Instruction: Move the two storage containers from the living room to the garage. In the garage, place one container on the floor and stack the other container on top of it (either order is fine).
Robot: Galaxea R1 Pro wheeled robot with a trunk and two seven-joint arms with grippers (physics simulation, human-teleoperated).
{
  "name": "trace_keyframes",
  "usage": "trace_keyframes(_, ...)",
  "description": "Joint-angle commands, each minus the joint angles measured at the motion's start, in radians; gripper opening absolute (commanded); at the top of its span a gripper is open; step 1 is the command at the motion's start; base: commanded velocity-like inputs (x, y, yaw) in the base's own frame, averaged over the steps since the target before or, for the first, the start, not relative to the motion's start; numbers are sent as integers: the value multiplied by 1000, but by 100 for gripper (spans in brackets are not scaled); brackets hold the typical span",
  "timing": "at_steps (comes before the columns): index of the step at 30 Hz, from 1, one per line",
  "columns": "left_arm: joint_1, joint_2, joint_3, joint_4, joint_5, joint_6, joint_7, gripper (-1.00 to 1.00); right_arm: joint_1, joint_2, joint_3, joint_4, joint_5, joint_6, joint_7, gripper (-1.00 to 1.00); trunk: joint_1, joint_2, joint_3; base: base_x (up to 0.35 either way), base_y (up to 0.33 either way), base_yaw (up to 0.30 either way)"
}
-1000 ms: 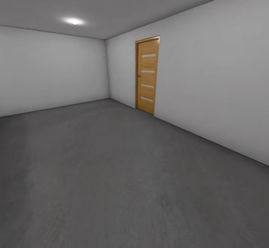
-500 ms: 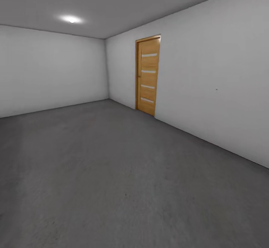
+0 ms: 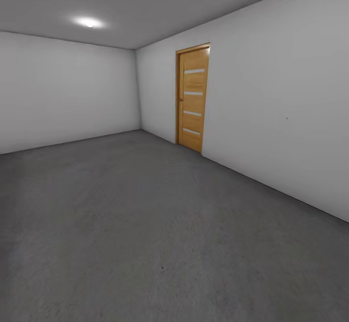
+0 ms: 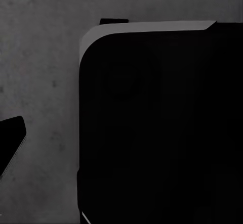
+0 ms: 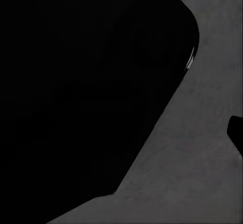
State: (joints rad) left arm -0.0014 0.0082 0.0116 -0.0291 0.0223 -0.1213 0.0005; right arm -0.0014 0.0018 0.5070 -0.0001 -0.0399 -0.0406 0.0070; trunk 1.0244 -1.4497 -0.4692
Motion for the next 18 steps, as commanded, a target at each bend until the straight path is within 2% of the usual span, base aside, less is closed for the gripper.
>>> trace_keyframes(1, 0, 0, 1, 0, 2, -3, 1, 100, 0, 0, 4, 0, -4, -3, 0, 100, 1, 0, -1, 322, 0, 0)
trace_keyframes(18, 0, 0, 1, 0, 2, -1, 0, 100, 0, -1, 4, 0, -5, -3, -2, 100, 1, 0, -1, 322, 0, 0)
